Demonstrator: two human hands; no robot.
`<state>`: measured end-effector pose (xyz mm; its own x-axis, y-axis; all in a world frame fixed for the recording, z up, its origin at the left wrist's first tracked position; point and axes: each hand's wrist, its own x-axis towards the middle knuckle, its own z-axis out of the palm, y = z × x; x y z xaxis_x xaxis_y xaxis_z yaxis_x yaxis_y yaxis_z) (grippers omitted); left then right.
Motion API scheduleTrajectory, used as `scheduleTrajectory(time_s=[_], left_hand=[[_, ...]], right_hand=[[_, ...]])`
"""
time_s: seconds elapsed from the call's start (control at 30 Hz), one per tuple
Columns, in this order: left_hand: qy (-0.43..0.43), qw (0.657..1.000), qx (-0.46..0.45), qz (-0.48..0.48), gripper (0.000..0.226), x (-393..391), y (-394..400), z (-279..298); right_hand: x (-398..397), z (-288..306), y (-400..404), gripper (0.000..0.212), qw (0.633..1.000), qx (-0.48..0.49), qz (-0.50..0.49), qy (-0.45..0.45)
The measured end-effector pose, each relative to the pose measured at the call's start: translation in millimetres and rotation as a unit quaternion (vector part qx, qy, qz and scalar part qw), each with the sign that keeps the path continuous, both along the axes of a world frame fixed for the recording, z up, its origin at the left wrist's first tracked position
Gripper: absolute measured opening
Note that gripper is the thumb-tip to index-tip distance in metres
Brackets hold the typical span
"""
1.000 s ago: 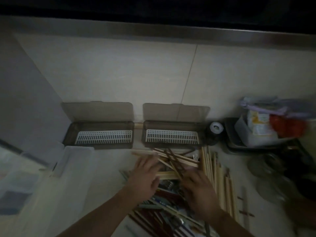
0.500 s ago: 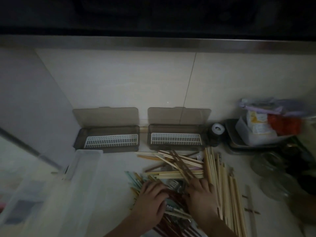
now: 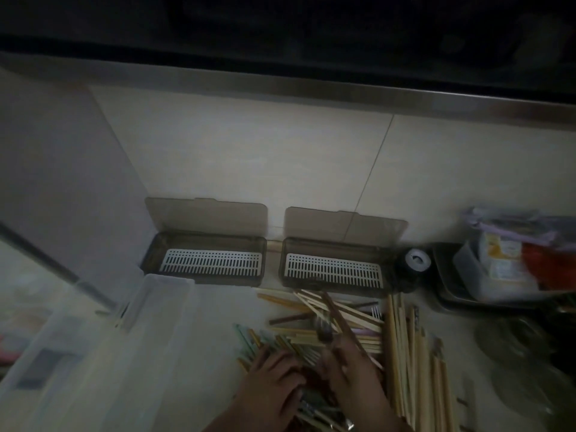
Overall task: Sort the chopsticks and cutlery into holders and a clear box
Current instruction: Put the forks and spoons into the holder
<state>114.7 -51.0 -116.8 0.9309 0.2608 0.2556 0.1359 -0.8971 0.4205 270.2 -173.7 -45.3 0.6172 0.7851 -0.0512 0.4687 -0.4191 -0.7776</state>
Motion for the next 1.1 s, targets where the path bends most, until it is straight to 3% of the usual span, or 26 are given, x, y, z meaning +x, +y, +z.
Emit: scheduleTrajectory(time_s=[0.03,0.07,0.2,0.3,0.43,0.53,0.57,0.63,0.73,0.83,0.93,1.1], left_hand=[[-0.002,1.0,-0.003,-0.001,0.015,1,0,-1],[-0.001,1.0,-0.007,0.0,0.016,2,0,-2],[0.024,1.0,-0.004,0.011,0.017,2,-1,-9],[0.046,0.999,-0.006,0.027,0.018,3,-5,-6],[0.037,0.999,-0.007,0.036,0.014,2,-9,-3],[0.035,0.999,-0.008,0.041,0.012,1,-11,-2],[0.034,0.999,-0.009,0.041,0.011,0,-11,-3],[0.029,0.999,-0.009,0.041,0.011,0,-12,-3],[0.031,0.998,0.004,0.049,0.012,0,-13,-2],[0.031,0.998,-0.009,0.059,0.01,0,-15,-2],[0.024,0.998,-0.02,0.06,0.009,0,-15,-2],[0.03,0.998,-0.019,0.06,0.009,0,-14,-2]], right_hand=[[6,5,7,0.02,0.998,0.026,-0.01,0.059],[14,11,15,0.02,0.999,0.034,-0.02,0.036],[81,24,49,0.025,0.964,-0.052,-0.049,-0.256],[126,18,68,0.044,0.912,-0.195,0.007,-0.36],[149,9,81,0.045,0.897,-0.311,0.093,-0.302],[150,1,84,0.076,0.9,-0.332,0.154,-0.237],[148,-4,81,0.076,0.911,-0.321,0.145,-0.216],[141,-7,74,0.06,0.924,-0.296,0.096,-0.222],[114,1,53,0.041,0.929,-0.194,0.004,-0.314],[67,10,18,0.023,0.934,-0.094,0.025,-0.343],[29,1,-23,0.023,0.914,-0.181,0.087,-0.353],[11,-20,-52,0.035,0.902,-0.285,0.079,-0.314]])
